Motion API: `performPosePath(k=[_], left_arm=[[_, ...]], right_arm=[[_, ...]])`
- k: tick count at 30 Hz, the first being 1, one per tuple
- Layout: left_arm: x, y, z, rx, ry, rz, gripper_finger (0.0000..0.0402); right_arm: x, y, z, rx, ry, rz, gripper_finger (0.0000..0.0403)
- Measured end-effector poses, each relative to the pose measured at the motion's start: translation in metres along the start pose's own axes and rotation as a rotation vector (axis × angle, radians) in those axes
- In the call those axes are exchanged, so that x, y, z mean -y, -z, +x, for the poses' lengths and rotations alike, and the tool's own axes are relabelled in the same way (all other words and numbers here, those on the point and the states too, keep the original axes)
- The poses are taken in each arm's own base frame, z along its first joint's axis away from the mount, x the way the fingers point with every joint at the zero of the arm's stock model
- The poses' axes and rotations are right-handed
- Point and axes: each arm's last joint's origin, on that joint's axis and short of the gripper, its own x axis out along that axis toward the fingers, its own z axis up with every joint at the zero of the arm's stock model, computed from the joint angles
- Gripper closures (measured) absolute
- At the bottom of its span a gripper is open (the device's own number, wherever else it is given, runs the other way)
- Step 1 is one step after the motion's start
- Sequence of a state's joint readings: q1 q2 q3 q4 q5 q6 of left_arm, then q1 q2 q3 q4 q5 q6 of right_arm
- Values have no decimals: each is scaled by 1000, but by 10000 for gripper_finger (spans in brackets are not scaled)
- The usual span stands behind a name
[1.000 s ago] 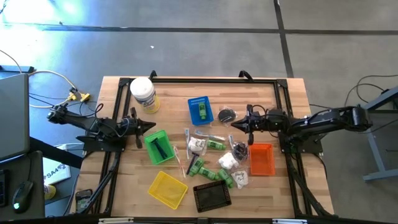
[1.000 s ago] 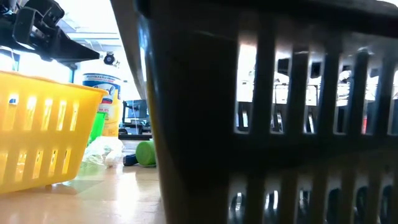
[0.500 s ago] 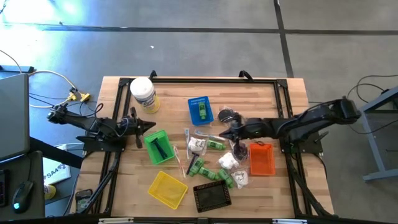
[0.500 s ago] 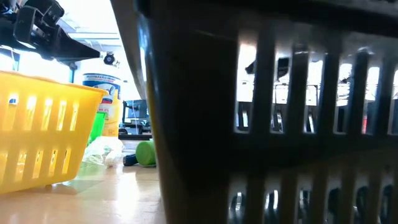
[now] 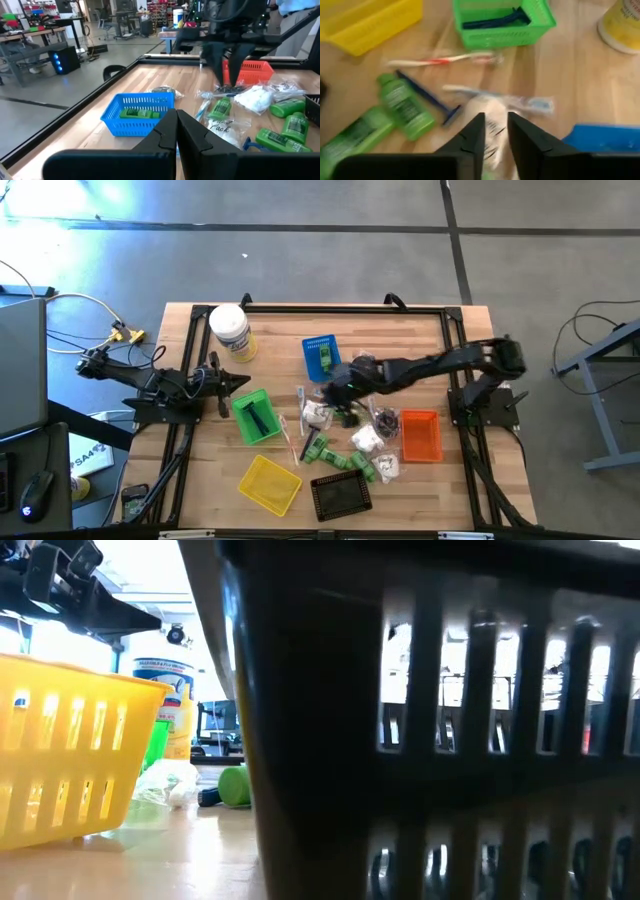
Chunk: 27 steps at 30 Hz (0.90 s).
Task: Pick & Place Travel size toiletries
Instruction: Put the blue toothbrush into the yellow bin
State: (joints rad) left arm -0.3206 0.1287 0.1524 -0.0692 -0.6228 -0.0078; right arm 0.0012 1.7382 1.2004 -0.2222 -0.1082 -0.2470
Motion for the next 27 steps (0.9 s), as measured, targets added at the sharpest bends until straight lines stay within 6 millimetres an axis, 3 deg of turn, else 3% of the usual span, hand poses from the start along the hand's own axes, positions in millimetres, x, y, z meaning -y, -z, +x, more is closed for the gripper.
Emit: performPosePath(k=[7, 15, 27], left_arm=[[0, 0, 0, 0, 3, 0, 401], [0, 1, 0, -13, 3, 9, 401], [0, 4, 0, -38, 2, 27, 401]], right_arm=[[28, -27, 37, -98, -37, -156, 255], [48, -38, 66, -187, 13, -476, 240], [57, -10, 108, -361, 51, -758, 240]])
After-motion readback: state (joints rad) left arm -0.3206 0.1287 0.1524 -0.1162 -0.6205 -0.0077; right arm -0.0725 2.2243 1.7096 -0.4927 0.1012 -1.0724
